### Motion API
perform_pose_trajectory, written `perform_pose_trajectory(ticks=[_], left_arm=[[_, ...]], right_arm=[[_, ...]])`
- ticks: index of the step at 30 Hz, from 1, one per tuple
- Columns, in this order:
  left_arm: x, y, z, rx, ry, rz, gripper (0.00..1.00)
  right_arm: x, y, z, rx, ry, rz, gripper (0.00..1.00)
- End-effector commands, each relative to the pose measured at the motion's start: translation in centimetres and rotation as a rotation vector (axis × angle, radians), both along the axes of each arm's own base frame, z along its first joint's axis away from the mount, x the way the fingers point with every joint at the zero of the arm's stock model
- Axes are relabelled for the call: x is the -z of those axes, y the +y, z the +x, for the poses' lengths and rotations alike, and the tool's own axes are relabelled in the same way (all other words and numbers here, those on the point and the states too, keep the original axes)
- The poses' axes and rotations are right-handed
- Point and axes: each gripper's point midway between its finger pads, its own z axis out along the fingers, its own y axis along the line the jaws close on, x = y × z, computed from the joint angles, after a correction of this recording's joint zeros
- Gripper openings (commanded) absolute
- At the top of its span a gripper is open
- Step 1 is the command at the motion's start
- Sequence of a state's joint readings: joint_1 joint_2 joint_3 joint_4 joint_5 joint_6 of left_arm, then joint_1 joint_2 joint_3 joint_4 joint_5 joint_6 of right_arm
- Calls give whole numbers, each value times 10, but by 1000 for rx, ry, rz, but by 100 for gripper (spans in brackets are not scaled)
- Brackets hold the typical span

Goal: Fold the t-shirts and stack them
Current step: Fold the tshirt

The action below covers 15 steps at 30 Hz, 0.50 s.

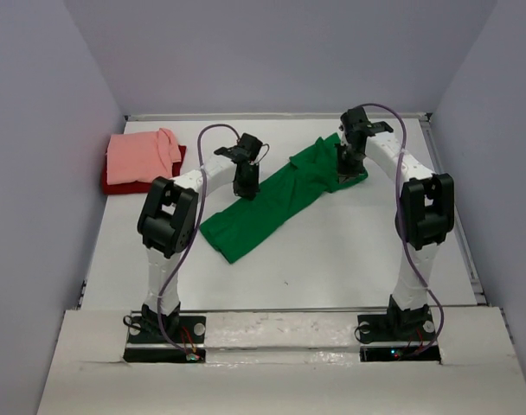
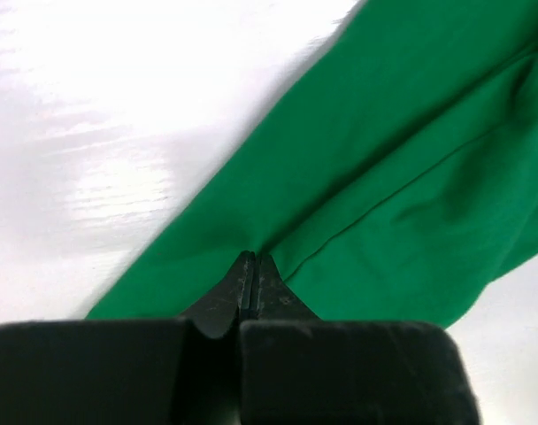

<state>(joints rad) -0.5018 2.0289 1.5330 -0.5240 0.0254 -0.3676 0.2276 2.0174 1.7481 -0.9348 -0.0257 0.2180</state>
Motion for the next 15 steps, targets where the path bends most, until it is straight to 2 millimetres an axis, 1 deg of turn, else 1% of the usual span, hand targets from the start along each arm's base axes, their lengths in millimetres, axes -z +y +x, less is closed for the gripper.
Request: perform_pose_trajectory(ticks=[1,4,6,7,9,10,11,12,14,15], left_arm=[[-23,-19,9,78,-39,-53,0],[-17,-21,10,81,-31,-56,0],[-9,-22,9,88,-11,-54,0],[-2,-24,8,91,5,-58,0],[3,-24,6,90,20,-61,0],[5,-25,6,91,26,-65,0],[10,-26,4,90,37,-67,0],[12,-26,4,91,41,-67,0],[13,-27,4,93,41,-73,0],[13,-27,5,94,41,-71,0]], right_arm=[[-29,9,21,5,-120,18,0],[-27,9,24,2,-114,16,0],[-15,12,27,-8,-89,17,0],[-7,13,33,-8,-76,12,0],[0,13,40,-10,-61,1,0],[2,13,42,-7,-52,-7,0],[3,15,53,-11,-63,-7,0],[3,16,58,-11,-69,-6,0],[-2,19,69,-15,-91,-3,0],[-5,22,78,-21,-103,4,0]])
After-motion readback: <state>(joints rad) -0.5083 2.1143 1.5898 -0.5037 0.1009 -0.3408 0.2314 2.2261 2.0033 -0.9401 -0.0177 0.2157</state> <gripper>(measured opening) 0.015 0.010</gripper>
